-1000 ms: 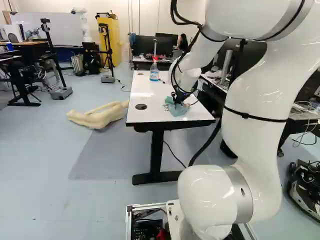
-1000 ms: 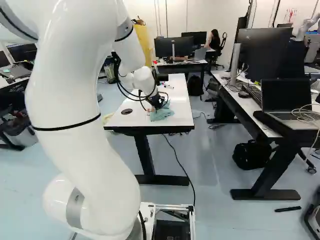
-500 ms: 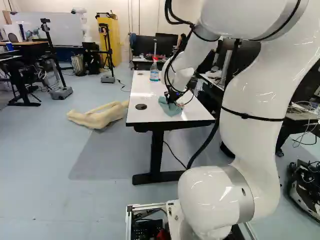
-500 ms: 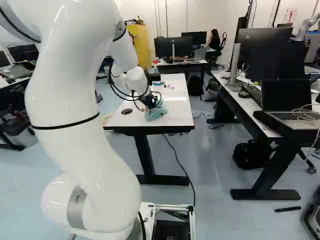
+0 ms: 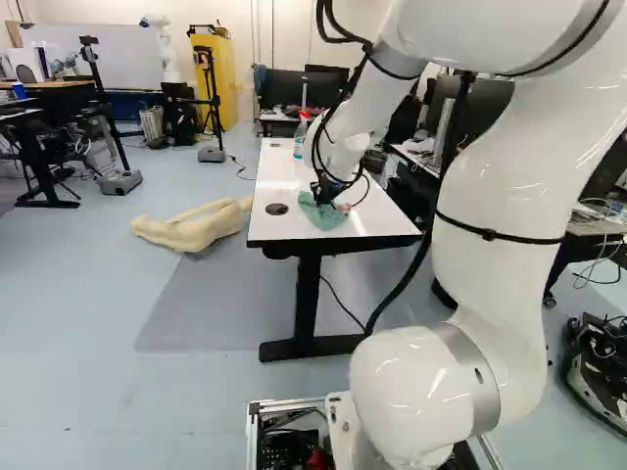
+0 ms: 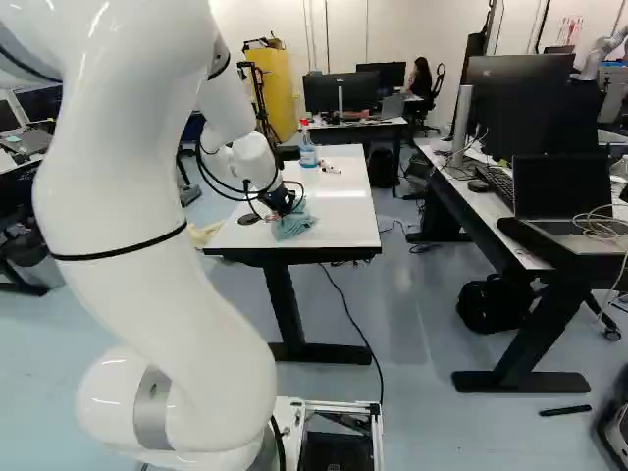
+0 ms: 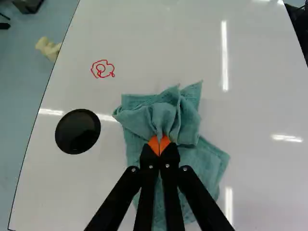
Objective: Clean the table with the green towel
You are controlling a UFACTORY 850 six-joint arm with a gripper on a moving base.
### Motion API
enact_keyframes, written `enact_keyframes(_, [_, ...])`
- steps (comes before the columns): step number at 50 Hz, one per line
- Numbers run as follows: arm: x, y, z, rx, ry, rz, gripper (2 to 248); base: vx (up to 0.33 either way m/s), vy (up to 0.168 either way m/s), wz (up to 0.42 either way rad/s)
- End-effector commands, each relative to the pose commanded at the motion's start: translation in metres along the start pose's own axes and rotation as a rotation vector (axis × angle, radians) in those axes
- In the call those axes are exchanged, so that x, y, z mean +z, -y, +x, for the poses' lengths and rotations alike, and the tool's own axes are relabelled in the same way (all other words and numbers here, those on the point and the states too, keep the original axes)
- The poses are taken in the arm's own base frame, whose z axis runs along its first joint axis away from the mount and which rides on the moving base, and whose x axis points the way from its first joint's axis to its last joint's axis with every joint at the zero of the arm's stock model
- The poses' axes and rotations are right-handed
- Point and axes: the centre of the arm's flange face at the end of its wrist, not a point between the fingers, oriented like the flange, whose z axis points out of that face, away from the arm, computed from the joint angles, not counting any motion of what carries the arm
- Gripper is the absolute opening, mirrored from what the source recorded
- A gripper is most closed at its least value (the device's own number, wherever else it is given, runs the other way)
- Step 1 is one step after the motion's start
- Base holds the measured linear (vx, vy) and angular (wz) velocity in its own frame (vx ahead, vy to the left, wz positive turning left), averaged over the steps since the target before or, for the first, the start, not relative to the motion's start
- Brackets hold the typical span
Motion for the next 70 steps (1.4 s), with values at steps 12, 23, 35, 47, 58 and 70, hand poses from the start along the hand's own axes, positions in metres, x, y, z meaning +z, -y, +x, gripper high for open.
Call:
enact_keyframes(12, [-0.014, 0.001, -0.019, -0.002, 0.007, 0.002, 21, 0.000, 0.000, 0.000])
enact_keyframes(23, [-0.024, -0.006, -0.034, 0.010, 0.012, -0.007, 21, 0.000, 0.000, 0.000])
enact_keyframes(35, [-0.032, -0.024, -0.044, 0.043, 0.014, -0.030, 21, 0.000, 0.000, 0.000])
enact_keyframes(47, [-0.037, -0.043, -0.053, 0.080, 0.016, -0.056, 21, 0.000, 0.000, 0.000])
enact_keyframes(58, [-0.039, -0.061, -0.055, 0.114, 0.016, -0.079, 21, 0.000, 0.000, 0.000])
enact_keyframes(70, [-0.037, -0.081, -0.053, 0.151, 0.015, -0.105, 21, 0.000, 0.000, 0.000])
